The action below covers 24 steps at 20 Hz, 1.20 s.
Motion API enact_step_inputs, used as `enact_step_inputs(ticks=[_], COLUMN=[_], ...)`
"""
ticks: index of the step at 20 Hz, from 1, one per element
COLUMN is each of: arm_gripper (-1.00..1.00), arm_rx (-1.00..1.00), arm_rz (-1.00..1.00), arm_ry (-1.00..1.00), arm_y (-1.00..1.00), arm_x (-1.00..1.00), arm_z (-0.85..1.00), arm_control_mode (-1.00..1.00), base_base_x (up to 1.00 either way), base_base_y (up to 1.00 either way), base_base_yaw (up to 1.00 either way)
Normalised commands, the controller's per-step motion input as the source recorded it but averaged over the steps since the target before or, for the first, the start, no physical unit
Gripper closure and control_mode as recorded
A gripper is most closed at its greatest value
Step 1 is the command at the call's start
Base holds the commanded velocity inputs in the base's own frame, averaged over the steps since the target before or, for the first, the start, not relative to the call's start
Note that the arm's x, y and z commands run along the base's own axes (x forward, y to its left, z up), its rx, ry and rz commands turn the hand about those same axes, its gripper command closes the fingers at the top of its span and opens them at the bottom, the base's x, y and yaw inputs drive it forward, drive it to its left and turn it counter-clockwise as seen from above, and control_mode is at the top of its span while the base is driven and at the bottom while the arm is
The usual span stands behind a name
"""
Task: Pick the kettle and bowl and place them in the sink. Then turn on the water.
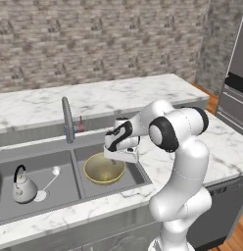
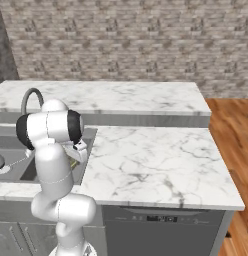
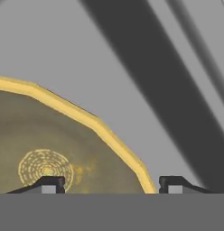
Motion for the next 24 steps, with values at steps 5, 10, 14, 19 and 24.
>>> enact_step_inputs(ticks=[5, 10, 14, 19, 24], arm_gripper=[-1.00, -1.00, -1.00, -1.00, -1.00], arm_rx=[0.00, 0.00, 0.00, 0.00, 0.00], arm_rz=[0.00, 0.00, 0.00, 0.01, 0.10], arm_ry=[0.00, -0.02, -0.06, -0.03, -0.06], arm_y=[-0.01, -0.11, -0.05, 0.00, -0.08], arm_x=[0.00, -0.14, -0.24, -0.28, -0.48], arm_z=[0.03, 0.70, 0.73, 0.42, 0.38], arm_control_mode=[-1.00, -1.00, -1.00, -1.00, -1.00], base_base_x=[0.00, 0.00, 0.00, 0.00, 0.00], base_base_y=[0.00, 0.00, 0.00, 0.00, 0.00], base_base_yaw=[0.00, 0.00, 0.00, 0.00, 0.00])
